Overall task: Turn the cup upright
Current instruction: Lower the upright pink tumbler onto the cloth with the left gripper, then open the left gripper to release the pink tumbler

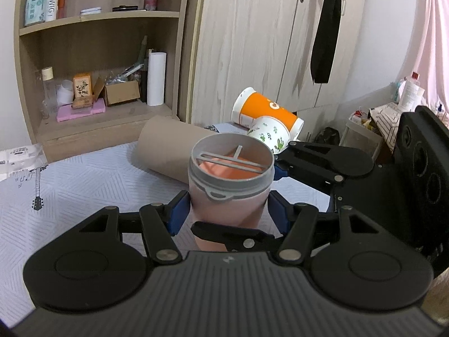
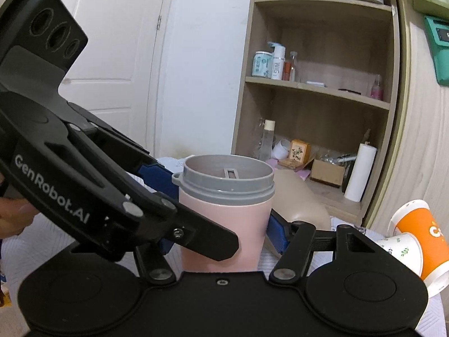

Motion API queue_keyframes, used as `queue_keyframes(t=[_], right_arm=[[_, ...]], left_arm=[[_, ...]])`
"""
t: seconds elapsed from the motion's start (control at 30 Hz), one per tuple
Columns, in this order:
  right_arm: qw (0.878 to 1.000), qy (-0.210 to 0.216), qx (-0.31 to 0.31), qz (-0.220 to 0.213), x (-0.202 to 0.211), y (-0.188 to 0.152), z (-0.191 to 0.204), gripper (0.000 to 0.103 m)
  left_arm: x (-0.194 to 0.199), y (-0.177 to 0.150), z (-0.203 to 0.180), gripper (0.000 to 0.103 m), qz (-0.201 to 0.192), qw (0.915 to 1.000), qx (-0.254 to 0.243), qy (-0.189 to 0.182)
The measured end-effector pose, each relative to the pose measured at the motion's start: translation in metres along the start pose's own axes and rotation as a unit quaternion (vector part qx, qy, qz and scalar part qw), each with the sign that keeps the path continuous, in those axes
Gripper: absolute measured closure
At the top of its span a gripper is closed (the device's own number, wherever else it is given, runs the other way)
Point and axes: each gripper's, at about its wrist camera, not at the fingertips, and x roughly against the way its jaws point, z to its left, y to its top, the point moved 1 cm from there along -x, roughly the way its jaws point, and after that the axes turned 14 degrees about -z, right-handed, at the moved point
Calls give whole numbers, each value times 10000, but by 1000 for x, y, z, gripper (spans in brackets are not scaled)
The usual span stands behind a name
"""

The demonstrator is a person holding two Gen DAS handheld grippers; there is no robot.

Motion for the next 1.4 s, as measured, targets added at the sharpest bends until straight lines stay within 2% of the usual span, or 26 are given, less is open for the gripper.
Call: queue_keyframes(t=[0.17,0.23,0.33,0.53,0.7,0.8,0.9,1.03,1.2,1.4], right_arm=[[9998,-11,-116,161,-4,-5,-1,29],[9997,-44,-133,212,-4,-7,0,29],[9993,-49,-206,310,-6,-10,0,34],[9996,-39,-30,293,-5,-10,4,34],[9995,-95,96,272,-4,-11,7,34],[9995,-145,54,261,-3,-12,8,33],[9996,-175,10,228,0,-12,7,32],[9997,-165,-9,206,3,-10,6,26],[9994,-249,-101,235,8,-10,3,26],[9981,-441,-386,191,30,-11,1,25]], left_arm=[[-2,-1,1,43,4,9998,-196,108],[-3,0,4,43,-9,9999,-131,81],[-4,-1,6,43,-49,9999,-109,44],[0,-5,4,43,-101,9999,-85,74],[-2,-2,6,39,-82,9998,176,71],[-2,-2,11,29,0,9985,542,-18],[0,-4,12,28,4,9975,699,-32],[5,-5,9,23,-21,9980,632,45],[15,-4,9,20,-52,9978,616,248],[42,-5,4,20,-342,9955,658,596]])
